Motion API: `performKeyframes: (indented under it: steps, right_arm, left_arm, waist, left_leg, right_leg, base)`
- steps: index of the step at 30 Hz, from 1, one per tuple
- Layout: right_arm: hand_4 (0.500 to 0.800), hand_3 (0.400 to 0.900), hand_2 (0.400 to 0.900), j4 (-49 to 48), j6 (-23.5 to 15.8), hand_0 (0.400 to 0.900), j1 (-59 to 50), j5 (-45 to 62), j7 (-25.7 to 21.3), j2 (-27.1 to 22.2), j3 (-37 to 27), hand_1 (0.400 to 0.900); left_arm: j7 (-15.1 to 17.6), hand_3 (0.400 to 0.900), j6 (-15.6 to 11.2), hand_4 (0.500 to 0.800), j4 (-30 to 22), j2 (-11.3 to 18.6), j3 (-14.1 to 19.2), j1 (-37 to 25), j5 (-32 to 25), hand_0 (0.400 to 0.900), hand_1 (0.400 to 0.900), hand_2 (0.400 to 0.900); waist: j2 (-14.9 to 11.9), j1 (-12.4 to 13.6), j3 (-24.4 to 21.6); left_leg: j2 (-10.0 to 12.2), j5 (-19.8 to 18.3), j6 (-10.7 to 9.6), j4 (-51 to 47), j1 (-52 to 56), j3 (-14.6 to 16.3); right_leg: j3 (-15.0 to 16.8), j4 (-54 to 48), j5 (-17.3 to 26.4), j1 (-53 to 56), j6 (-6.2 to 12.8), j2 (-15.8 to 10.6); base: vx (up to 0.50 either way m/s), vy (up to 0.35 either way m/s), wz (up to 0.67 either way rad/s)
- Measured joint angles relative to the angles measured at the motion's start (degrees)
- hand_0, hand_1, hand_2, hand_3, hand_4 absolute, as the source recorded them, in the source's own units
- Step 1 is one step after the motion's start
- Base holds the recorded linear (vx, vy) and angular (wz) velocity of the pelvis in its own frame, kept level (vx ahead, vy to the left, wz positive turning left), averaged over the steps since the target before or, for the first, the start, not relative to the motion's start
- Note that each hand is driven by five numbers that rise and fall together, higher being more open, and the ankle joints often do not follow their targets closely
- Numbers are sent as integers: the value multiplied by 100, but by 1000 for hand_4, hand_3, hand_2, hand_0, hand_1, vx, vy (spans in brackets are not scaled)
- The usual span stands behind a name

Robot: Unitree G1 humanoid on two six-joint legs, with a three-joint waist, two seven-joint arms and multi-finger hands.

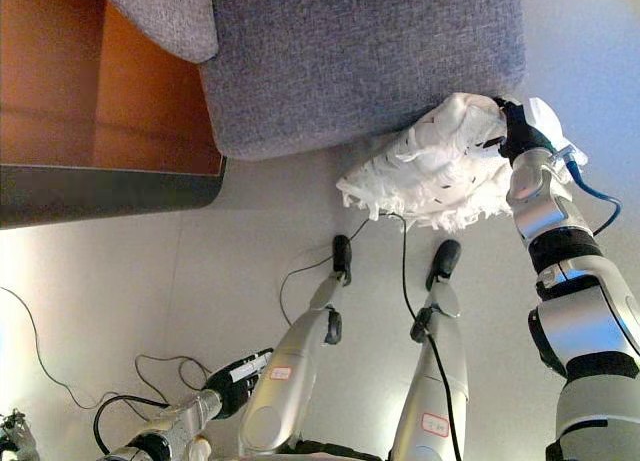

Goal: Pick up the pillow and put it on the sofa.

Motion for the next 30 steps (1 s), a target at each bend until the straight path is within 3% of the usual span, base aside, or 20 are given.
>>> performKeyframes:
  steps: [1, 2, 17, 25, 30]
  right_arm:
    - [719, 765, 765, -2, 45, 765, -61, 77, 9, 2, 4, 765]
    - [500, 400, 400, -2, 63, 400, -111, 122, 44, 2, 9, 400]
    - [500, 400, 400, -38, 147, 400, -158, 212, 733, 29, 286, 400]
    - [500, 400, 400, -30, 125, 400, -32, 203, 901, 69, 290, 400]
    - [500, 400, 400, -30, 105, 400, 133, 75, 1400, 51, 462, 400]
  left_arm:
    - [10, 900, -5, 800, -18, 0, 0, 0, 0, 900, 900, 900]
    - [16, 900, -6, 800, -27, -2, 0, 0, 0, 900, 900, 900]
    - [35, 900, -7, 800, -176, 2, 0, 16, 0, 900, 900, 900]
    - [48, 900, 7, 800, -193, 15, -73, 29, 1, 900, 900, 900]
    - [81, 900, 145, 800, -190, 15, -69, 49, 5, 900, 900, 900]
  waist:
    - [-1, 2, 0]
    - [-1, 1, 1]
    - [-42, 60, 28]
    - [-102, 25, 65]
    - [-165, 17, 103]
  left_leg:
    - [3, 1, -2, 21, -55, -9]
    - [7, 3, -5, 36, -98, -16]
    - [10, 17, -38, 102, -77, -64]
    - [31, 7, -32, 7, 329, -39]
    - [74, 11, -33, -199, 910, 2]
  right_leg:
    - [-2, 16, -2, -42, -4, 1]
    - [-5, 27, -6, -76, -12, 2]
    - [31, 144, -4, -96, -99, 14]
    - [18, -84, 64, 354, -56, 59]
    - [-6, -464, 182, 1007, -42, 152]
  base:
    - [0, 0, 0]
    - [0, 0, 0]
    - [-2, -14, -5]
    - [-67, 2, -5]
    - [-6, -7, -3]
